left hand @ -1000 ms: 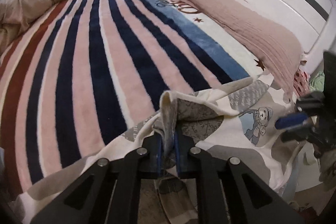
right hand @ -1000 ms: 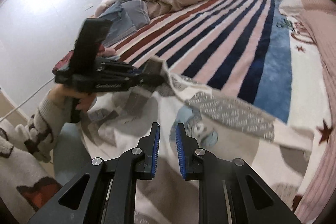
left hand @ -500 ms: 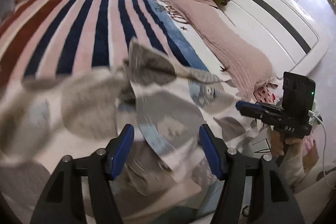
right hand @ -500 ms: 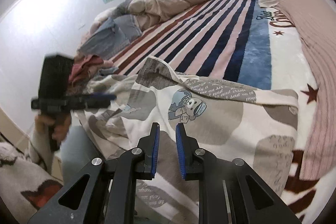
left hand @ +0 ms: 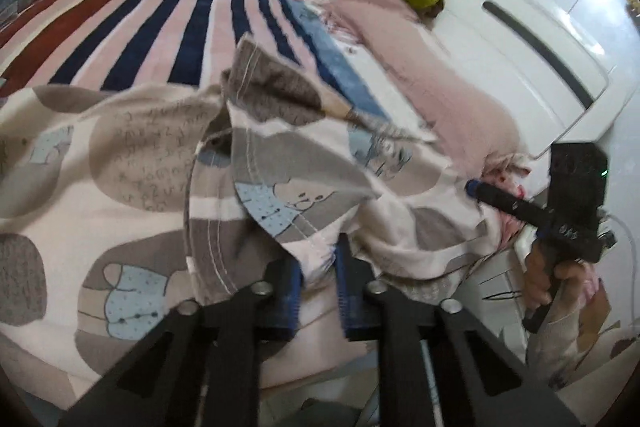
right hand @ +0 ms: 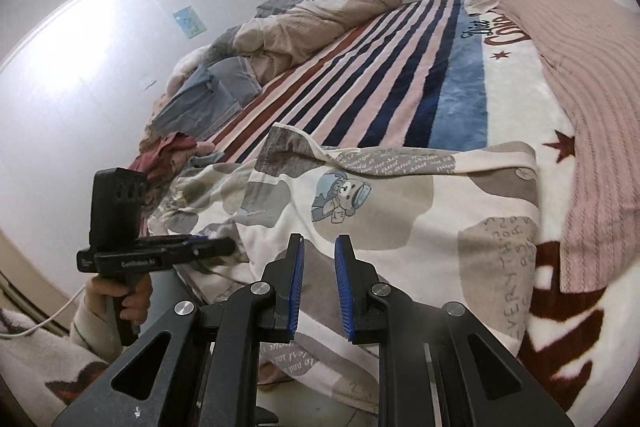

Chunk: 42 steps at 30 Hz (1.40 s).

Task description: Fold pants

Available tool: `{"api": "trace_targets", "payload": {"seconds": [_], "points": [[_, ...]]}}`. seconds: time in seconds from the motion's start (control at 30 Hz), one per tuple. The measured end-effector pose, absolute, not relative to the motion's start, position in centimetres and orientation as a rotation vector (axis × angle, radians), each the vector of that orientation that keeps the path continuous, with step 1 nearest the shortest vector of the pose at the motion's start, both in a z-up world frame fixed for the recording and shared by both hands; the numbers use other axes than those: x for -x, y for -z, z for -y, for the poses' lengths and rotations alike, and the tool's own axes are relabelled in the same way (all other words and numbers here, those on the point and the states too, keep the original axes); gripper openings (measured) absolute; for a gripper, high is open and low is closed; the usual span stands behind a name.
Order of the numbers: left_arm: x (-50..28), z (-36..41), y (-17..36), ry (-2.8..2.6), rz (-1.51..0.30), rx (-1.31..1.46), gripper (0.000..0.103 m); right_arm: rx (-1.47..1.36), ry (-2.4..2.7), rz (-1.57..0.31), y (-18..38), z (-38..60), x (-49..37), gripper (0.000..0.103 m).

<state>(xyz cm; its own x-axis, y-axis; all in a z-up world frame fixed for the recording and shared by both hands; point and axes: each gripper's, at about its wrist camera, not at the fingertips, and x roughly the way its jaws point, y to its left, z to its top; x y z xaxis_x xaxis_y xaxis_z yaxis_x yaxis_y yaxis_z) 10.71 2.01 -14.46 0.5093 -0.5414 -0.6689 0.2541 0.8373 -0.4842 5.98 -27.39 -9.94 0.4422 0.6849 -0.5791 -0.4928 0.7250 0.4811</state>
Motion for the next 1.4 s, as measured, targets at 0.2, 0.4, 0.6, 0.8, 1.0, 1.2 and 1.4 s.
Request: {"api": "trace_targets", "payload": {"seconds": [0.2, 0.4, 0.6, 0.8, 1.0, 1.2, 1.4], "points": [[-9.7, -4.1, 13.8, 0.467, -0.951, 0.342, 0.004, -0.259, -0.709, -0.825, 9.5, 29.0, -5.4, 0.012], [-9.4, -4.5, 15.7, 0.420, -1.021, 0.329, 0.004, -0.257, -0.704, -0.850, 10.2, 28.7, -5.8, 0.012], [-9.4, -5.4, 11.9, 0.412, -0.915, 0.269, 0.048, -0.113, -0.694, -0.857, 9.8, 27.2, -8.4, 0.012], [-13.2, -3.2, 9.3, 0.481, -0.841, 0.205, 0.048, 0.030, -0.631, -0.930, 10.8, 26.6, -12.3, 0.012], [-19.3, 1.6, 12.8, 0.551, -0.948, 0.155, 0.048, 0.060, -0.602, -0.985, 12.8, 26.8, -15.0, 0.012], [-23.0, 2.1, 13.6, 0.532, -0.944, 0.143, 0.049, 0.056, -0.585, -0.974, 13.2, 26.9, -17.8, 0.011], [-25.3, 1.0, 14.0, 0.450, -0.942, 0.123, 0.050, 0.063, -0.561, -0.970, 13.1, 27.0, -20.1, 0.010]]}}
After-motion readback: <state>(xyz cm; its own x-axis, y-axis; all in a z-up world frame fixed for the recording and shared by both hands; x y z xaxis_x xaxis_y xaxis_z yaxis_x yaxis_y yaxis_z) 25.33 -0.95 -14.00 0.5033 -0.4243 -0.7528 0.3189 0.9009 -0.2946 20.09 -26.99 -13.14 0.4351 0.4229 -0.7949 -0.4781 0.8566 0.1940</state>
